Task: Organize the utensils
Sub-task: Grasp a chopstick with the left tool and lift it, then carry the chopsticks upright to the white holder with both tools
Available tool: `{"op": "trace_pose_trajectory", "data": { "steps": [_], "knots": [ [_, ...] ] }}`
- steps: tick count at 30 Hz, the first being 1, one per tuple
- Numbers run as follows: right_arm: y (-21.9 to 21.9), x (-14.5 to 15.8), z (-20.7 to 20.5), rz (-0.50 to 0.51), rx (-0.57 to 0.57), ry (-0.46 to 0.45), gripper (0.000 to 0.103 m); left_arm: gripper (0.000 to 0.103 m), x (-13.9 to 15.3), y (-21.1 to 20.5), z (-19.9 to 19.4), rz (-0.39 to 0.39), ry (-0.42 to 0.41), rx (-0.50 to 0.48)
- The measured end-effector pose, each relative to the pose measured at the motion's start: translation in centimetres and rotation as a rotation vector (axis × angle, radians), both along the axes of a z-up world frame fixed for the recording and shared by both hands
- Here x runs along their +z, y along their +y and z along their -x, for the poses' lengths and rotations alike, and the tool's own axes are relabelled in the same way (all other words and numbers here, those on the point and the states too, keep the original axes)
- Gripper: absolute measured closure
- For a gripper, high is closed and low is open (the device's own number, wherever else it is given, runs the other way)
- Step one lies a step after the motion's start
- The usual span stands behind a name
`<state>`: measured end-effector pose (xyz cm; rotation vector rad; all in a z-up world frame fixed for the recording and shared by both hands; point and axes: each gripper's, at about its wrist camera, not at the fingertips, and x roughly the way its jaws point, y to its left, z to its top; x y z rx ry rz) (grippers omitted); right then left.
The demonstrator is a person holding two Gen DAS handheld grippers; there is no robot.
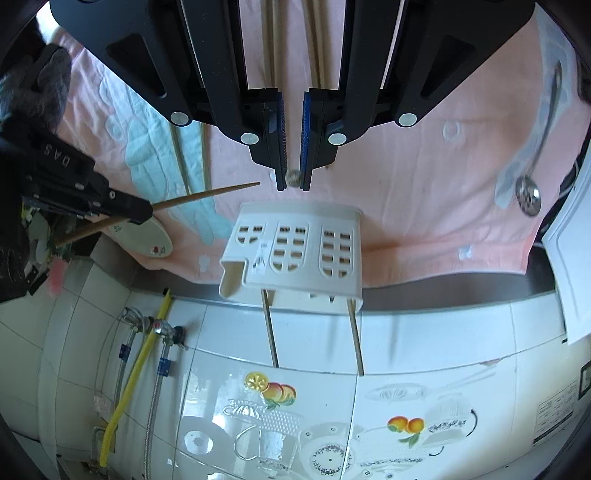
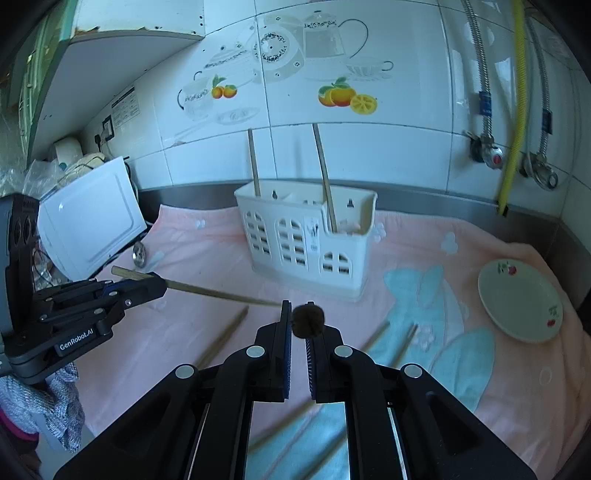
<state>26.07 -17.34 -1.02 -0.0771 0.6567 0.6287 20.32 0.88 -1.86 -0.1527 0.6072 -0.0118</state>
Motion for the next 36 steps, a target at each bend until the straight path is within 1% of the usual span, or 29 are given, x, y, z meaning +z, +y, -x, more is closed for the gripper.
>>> {"op": "trace_pose_trajectory", "data": {
  "steps": [4, 7, 8, 12, 14, 17, 23, 27, 32, 35, 36],
  "knots": [
    [0.6, 2.2, -1.7, 0.021, -0.010, 0.001, 0.096, 0.097, 1.3, 1.3, -1.8, 0.007, 0.015, -0.035],
    [1.1, 4.0, -2.9, 0.058, -0.014, -0.006, 0.096, 0.097, 2.4, 1.9, -2.5, 0.004, 0.012, -0.054],
    [1.3, 4.7, -3.2, 0.078, -0.015, -0.010, 0.096, 0.097, 2.9, 2.3, -2.7, -0.002, 0.004, -0.057],
    [1.4, 7.6, -4.1, 0.098, -0.036, -0.035, 0.096, 0.097, 4.9, 3.4, -2.8, -0.012, -0.032, -0.057],
    [1.5, 8.7, -4.4, 0.112, -0.041, -0.046, 0.096, 0.097, 6.0, 3.8, -2.8, -0.017, -0.052, -0.060],
    [1.7, 9.7, -5.4, 0.132, -0.058, -0.035, 0.096, 0.097, 7.8, 4.3, -2.9, -0.022, -0.085, -0.056],
    [2.5, 9.7, -7.2, 0.160, -0.072, 0.000, 0.096, 0.097, 12.1, 5.2, -3.1, -0.040, -0.164, -0.039],
    [3.0, 9.2, -8.5, 0.172, -0.074, 0.032, 0.096, 0.097, 14.4, 5.3, -4.2, -0.051, -0.203, -0.023],
    [3.7, 8.6, -9.5, 0.198, -0.069, 0.053, 0.096, 0.097, 15.7, 5.2, -6.3, -0.075, -0.232, 0.006],
    [3.8, 8.2, -10.0, 0.211, -0.066, 0.062, 0.096, 0.097, 16.1, 5.2, -7.5, -0.081, -0.235, 0.013],
    [3.8, 8.1, -10.2, 0.213, -0.061, 0.070, 0.096, 0.097, 16.0, 5.2, -8.0, -0.084, -0.226, 0.016]
  ]
}}
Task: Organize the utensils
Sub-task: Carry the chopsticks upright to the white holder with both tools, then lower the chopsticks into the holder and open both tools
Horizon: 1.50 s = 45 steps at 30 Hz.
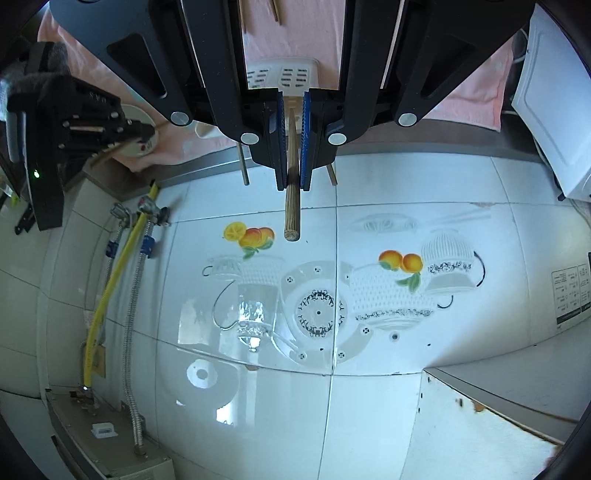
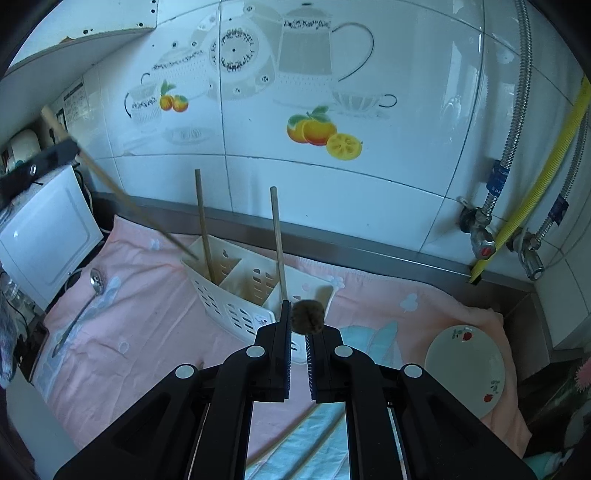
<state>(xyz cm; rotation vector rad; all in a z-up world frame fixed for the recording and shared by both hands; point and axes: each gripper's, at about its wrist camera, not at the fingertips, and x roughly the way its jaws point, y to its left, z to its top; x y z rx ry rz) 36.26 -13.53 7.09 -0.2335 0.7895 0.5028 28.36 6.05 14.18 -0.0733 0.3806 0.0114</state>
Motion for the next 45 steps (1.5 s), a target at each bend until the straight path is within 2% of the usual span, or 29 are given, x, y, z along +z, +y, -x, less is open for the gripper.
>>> {"op": "trace_pose_trajectory", "data": {
  "steps": [7, 20, 26, 27, 29, 31, 39, 42, 44, 45],
  "knots": [
    [0.4, -1.1, -0.9, 0.024, 0.007, 0.035, 0.096, 0.097, -2.0, 0.2, -3.2, -0.011, 0.087, 0.022],
    [0.9, -2.5, -2.4, 0.019, -0.004, 0.078, 0.096, 0.097, -5.7, 1.4, -6.0, 0.037, 0.197, 0.035],
    [1.0, -2.9, -2.3, -0.003, -0.003, 0.080, 0.093, 0.096, -6.6, 1.5, -6.0, 0.046, 0.214, 0.027],
    [0.9, -2.9, -2.3, -0.006, -0.003, 0.077, 0.088, 0.096, -6.7, 1.4, -5.9, 0.043, 0.214, 0.024],
    [0.8, -2.9, -2.2, -0.011, -0.007, 0.072, 0.080, 0.091, -6.6, 1.4, -5.8, 0.036, 0.212, 0.025],
    [0.6, -2.8, -2.1, -0.021, -0.011, 0.071, 0.075, 0.077, -6.5, 1.4, -5.5, 0.037, 0.207, 0.030],
    [-0.6, -1.6, -0.9, -0.053, -0.029, 0.043, 0.056, 0.059, -6.3, 1.4, -4.0, 0.017, 0.181, 0.039],
    [-1.1, -1.2, -0.1, -0.061, -0.036, 0.030, 0.048, 0.043, -6.2, 1.5, -3.1, 0.011, 0.169, 0.051],
    [-1.4, -1.0, 0.5, -0.063, -0.039, 0.021, 0.045, 0.039, -6.1, 1.5, -2.2, 0.005, 0.159, 0.056],
    [-1.6, -0.9, 0.8, -0.063, -0.041, 0.018, 0.044, 0.034, -6.1, 1.4, -1.8, 0.004, 0.157, 0.057]
  ]
}}
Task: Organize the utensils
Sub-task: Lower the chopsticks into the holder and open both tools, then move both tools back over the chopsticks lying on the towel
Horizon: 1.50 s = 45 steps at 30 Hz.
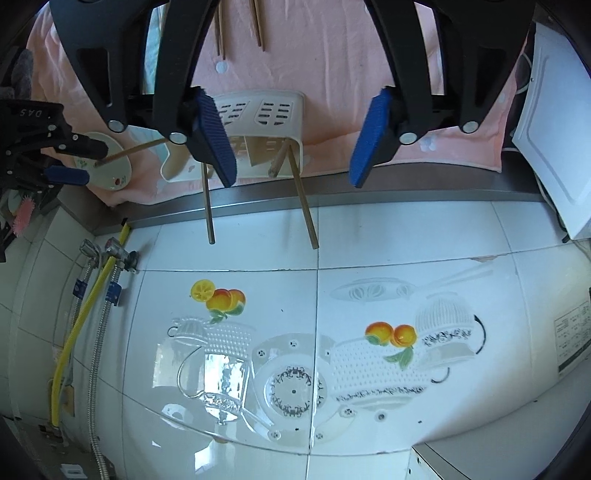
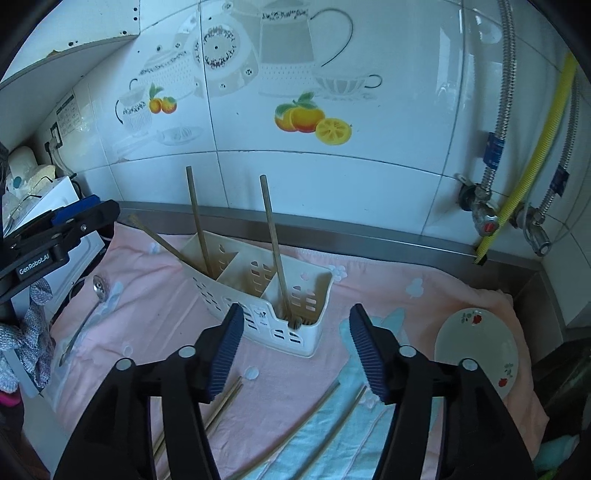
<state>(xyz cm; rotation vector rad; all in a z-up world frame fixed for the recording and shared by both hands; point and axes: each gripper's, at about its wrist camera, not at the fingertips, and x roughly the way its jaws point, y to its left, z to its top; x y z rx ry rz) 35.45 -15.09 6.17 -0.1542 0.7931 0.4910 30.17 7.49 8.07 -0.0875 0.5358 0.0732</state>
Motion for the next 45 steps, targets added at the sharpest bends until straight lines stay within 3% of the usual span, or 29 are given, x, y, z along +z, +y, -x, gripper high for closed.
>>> {"op": "trace_pose_trajectory", "data": {
  "steps": [1, 9, 21, 30, 37, 45],
  "knots": [
    [-0.2, 0.0, 0.3, -0.001, -0.003, -0.003, 0.040, 0.027, 0.0, 0.0, 0.3, 0.000, -0.002, 0.001],
    [-2.2, 0.1, 3.9, -0.029, -0.035, -0.040, 0.023, 0.012, -0.6, -0.6, 4.1, -0.022, -0.037, 0.009],
    [-3.9, -2.0, 9.7, -0.035, -0.064, -0.113, 0.009, 0.005, -3.0, -1.2, 10.0, 0.001, -0.068, 0.002],
    [-4.1, -6.4, 14.5, 0.000, -0.111, -0.149, 0.007, 0.005, -6.7, -1.6, 13.9, 0.010, -0.047, 0.023],
    [-4.2, -10.7, 17.7, 0.001, -0.143, -0.117, 0.007, 0.005, -10.1, -1.6, 16.6, 0.051, -0.015, 0.040],
    [-4.4, -14.3, 20.0, -0.002, -0.192, -0.075, 0.007, 0.005, -12.3, -1.5, 18.3, 0.035, 0.021, 0.070]
  ]
}}
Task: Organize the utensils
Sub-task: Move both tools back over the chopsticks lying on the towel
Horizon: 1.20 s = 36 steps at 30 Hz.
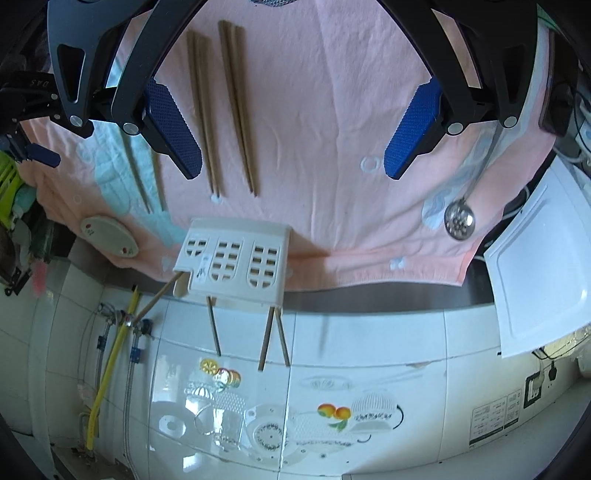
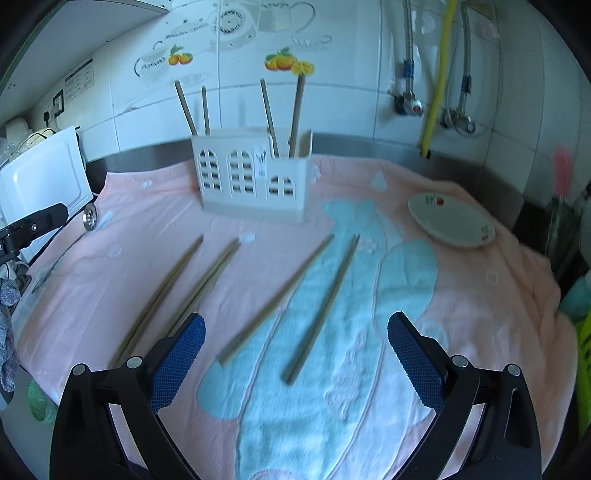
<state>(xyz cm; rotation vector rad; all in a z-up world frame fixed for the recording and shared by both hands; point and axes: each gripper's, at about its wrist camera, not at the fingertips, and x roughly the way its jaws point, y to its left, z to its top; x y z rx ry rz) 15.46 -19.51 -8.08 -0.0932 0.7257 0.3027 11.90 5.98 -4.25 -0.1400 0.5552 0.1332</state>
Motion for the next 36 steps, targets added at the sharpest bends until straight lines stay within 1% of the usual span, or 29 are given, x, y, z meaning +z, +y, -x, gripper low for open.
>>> {"op": "trace_pose_trajectory", "data": {
  "steps": [5, 8, 11, 13, 14, 15, 16, 18, 20, 22, 23, 25, 28, 36],
  "knots": [
    [-0.3, -1.8, 0.6, 0.006, -0.031, 0.037, 0.007, 0.005, -1.8, -0.3, 0.7, -0.016, 0.047, -0.016],
    [-0.8, -2.3, 0.9, -0.007, -0.051, 0.045, 0.007, 0.006, -3.2, -0.8, 1.0, -0.050, 0.085, -0.023],
    [-1.1, -2.5, 0.9, -0.018, -0.062, 0.051, 0.007, 0.009, -4.6, -1.3, 1.2, -0.025, 0.128, -0.043],
    [-1.3, -2.8, 0.9, -0.019, -0.067, 0.056, 0.007, 0.018, -5.4, -1.7, 1.1, -0.015, 0.151, -0.063],
    [-1.4, -2.8, 0.9, -0.017, -0.068, 0.058, 0.007, 0.020, -6.0, -2.1, 1.0, -0.017, 0.167, -0.073],
    [-1.5, -3.0, 0.9, -0.015, -0.072, 0.060, 0.007, 0.024, -6.3, -2.3, 0.8, -0.014, 0.177, -0.081],
    [-1.6, -3.0, 0.8, -0.015, -0.074, 0.062, 0.007, 0.031, -6.7, -2.6, 0.6, -0.004, 0.188, -0.095],
    [-1.7, -3.2, 0.8, -0.019, -0.075, 0.067, 0.007, 0.037, -7.3, -2.9, 0.3, 0.012, 0.206, -0.105],
    [-1.9, -3.4, 0.8, -0.018, -0.081, 0.074, 0.007, 0.038, -8.0, -3.2, -0.1, 0.029, 0.225, -0.117],
    [-2.1, -3.6, 0.8, -0.023, -0.085, 0.077, 0.007, 0.047, -8.6, -3.5, -0.5, 0.028, 0.242, -0.124],
    [-2.2, -3.7, 0.7, -0.027, -0.086, 0.082, 0.007, 0.048, -8.8, -3.6, -0.7, 0.029, 0.251, -0.127],
    [-2.4, -3.8, 0.6, -0.031, -0.089, 0.086, 0.007, 0.058, -9.3, -3.6, -1.0, 0.033, 0.264, -0.126],
    [-2.4, -4.0, 0.6, -0.033, -0.089, 0.092, 0.007, 0.064, -9.8, -3.7, -1.3, 0.053, 0.278, -0.134],
    [-2.3, -4.2, 0.5, -0.031, -0.088, 0.099, 0.007, 0.070, -10.2, -4.4, -1.8, 0.039, 0.291, -0.154]
  ]
}}
